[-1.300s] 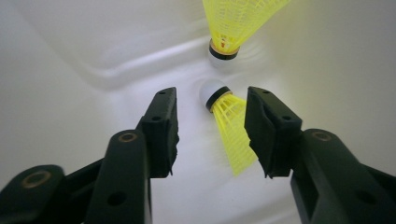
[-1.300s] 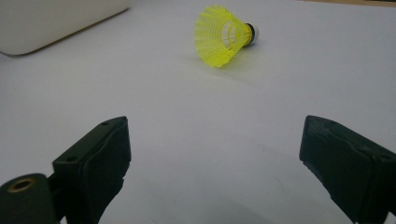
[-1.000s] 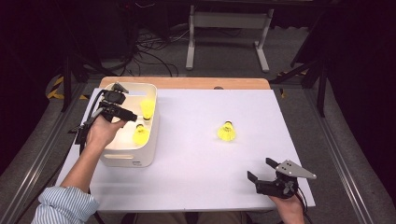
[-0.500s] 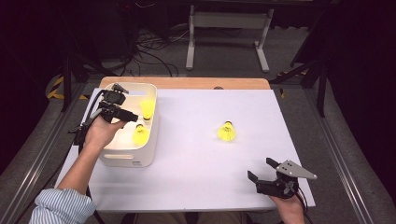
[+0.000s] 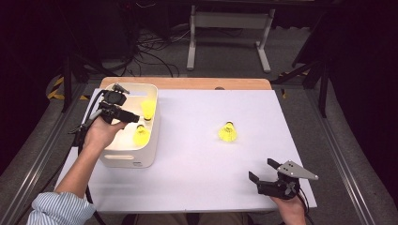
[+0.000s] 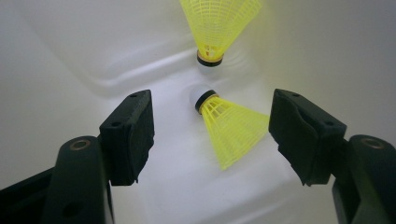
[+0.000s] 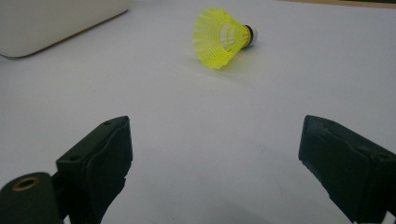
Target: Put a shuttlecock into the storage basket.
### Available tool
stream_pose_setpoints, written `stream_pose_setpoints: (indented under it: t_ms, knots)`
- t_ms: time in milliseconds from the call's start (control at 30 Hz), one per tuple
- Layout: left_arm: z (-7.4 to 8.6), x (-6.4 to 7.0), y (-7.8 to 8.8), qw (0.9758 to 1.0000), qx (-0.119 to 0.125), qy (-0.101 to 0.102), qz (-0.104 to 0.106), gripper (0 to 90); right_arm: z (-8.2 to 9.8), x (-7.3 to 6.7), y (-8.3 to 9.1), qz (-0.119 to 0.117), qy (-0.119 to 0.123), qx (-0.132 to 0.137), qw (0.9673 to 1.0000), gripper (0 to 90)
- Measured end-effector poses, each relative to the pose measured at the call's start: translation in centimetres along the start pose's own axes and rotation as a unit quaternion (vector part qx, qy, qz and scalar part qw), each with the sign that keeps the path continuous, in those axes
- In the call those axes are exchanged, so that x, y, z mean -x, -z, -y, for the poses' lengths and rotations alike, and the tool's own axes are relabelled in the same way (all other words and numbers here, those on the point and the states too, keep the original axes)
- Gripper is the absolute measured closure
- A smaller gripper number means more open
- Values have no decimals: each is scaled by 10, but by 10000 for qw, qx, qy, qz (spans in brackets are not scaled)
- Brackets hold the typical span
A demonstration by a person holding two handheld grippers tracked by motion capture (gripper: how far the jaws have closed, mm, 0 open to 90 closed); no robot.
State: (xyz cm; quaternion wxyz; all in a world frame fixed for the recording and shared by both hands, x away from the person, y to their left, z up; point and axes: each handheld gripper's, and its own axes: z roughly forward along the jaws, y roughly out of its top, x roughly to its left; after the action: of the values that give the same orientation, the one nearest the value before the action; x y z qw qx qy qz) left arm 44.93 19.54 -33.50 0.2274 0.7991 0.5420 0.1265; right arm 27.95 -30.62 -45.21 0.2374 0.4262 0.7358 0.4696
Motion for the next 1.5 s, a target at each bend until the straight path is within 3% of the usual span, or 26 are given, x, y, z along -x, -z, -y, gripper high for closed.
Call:
stream_pose_setpoints:
  t_ms: [900, 1100, 1500]
  knots:
    - [-3, 18, 15, 9993, 218, -231, 189, 342, 0, 0, -1, -7, 3, -24, 10000, 102]
    - [-4, 24, 16, 9991, 248, -310, 148, 347, 0, 0, -1, -23, 6, -30, 10000, 103]
    - [-9, 36, 23, 9977, 317, -493, 341, 364, 0, 0, -1, -36, 8, -21, 10000, 103]
